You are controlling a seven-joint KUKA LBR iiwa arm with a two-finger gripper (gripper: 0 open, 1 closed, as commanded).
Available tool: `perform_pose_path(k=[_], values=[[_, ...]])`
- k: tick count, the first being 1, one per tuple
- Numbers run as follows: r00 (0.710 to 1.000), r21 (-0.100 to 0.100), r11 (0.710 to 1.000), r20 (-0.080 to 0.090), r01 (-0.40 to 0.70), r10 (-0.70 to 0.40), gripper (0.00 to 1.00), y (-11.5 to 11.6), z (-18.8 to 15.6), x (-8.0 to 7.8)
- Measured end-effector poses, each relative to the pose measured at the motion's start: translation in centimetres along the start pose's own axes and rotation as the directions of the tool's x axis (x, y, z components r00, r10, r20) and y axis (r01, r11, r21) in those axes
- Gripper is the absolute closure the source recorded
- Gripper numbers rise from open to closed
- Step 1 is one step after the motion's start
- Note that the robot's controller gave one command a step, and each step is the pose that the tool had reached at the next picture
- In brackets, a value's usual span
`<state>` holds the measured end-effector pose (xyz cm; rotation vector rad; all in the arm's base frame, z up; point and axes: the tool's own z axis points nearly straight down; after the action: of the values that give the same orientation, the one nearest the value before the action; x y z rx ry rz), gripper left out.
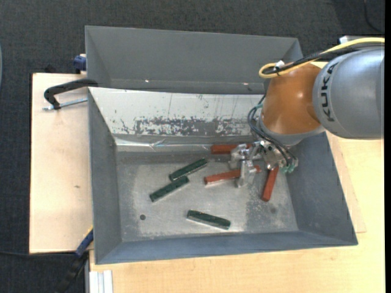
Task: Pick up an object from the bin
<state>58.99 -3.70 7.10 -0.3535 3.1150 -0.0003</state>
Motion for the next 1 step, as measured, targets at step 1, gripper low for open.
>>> perform_pose_path(k=[1], values=[[1.000,0.000,1.000,0.000,0.001,-0.001,1.00,0.07,0.00,0.00]])
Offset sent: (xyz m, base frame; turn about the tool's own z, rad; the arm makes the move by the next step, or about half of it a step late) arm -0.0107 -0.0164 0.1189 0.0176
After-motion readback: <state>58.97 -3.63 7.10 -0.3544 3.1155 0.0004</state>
